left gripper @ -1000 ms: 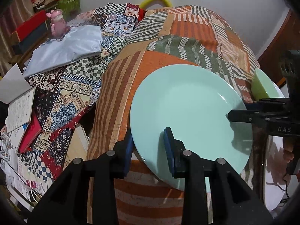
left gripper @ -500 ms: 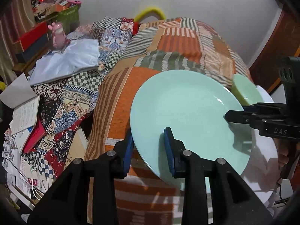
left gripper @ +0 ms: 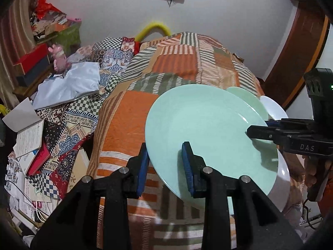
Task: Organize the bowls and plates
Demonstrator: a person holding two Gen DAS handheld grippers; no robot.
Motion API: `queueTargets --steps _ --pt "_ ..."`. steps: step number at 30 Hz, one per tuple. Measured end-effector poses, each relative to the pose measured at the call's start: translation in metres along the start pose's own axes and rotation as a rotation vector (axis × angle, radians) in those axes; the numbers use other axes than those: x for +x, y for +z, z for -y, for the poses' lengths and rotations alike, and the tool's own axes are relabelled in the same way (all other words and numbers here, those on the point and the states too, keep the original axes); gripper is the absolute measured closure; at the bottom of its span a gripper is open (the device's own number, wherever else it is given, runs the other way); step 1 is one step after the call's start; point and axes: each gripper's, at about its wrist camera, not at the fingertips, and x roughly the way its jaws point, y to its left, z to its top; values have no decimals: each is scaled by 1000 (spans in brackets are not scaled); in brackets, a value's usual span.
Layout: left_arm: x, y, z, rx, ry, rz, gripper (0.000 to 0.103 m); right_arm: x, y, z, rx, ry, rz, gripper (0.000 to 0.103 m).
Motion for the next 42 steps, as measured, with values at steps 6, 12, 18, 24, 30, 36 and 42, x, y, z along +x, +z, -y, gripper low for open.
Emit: queueTargets --steps 6,12,18,24,30,36,42 --pt "-15 -4 20 19 -16 21 72 -22 -15 4 20 -10 37 73" --pt "-21 -9 39 36 -31 25 72 -40 -31 9 38 -25 67 74" --pt "-28 -17 61 57 -55 28 72 -56 -50 17 64 -41 89 74" --pt "-30 -26 79 69 -73 24 72 -66 -64 25 91 -54 103 74" --pt "-25 -35 90 68 -90 6 72 -70 -79 31 116 -74 109 74" --pt "-13 -44 94 63 -102 -28 72 -67 -96 34 143 -78 98 74" --pt "2 -55 95 63 -101 -67 72 -60 -107 39 184 -75 81 74"
